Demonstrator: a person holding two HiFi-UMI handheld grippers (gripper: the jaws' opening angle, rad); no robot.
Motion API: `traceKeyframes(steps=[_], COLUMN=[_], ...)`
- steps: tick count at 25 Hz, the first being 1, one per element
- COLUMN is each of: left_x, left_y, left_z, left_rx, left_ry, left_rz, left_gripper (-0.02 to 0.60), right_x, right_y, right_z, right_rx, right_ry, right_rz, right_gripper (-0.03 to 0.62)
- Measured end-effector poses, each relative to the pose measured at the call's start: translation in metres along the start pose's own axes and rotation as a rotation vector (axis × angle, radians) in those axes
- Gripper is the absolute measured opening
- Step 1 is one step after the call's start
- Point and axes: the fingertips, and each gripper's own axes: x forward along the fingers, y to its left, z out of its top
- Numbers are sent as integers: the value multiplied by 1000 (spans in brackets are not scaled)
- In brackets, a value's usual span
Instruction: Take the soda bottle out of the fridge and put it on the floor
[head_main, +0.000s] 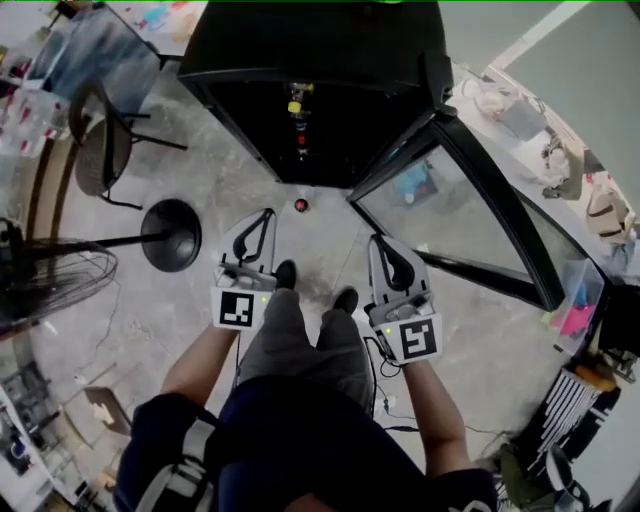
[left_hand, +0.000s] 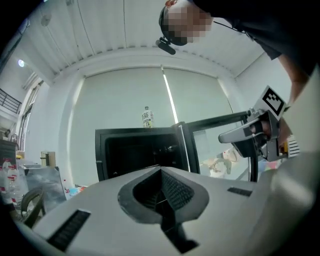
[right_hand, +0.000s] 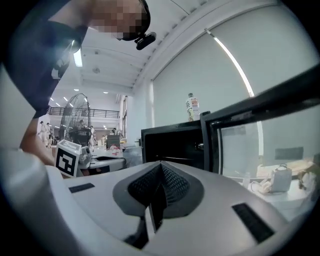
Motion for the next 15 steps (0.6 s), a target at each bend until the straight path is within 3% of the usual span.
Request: traceKeyframes(steps=[7,15], left_x=[-7,-24], left_y=[6,20], left_z=[81,144], left_rx=[-23,-19], left_ry=[-40,-39], left_rz=[22,13], left_gripper=[23,23], right_x=[-26,-45], right_y=[-12,-12], right_z=[79,140], right_rx=[-8,-10], right_ry=[-28,-16], right_rz=[-51,-113], right_gripper=[18,18])
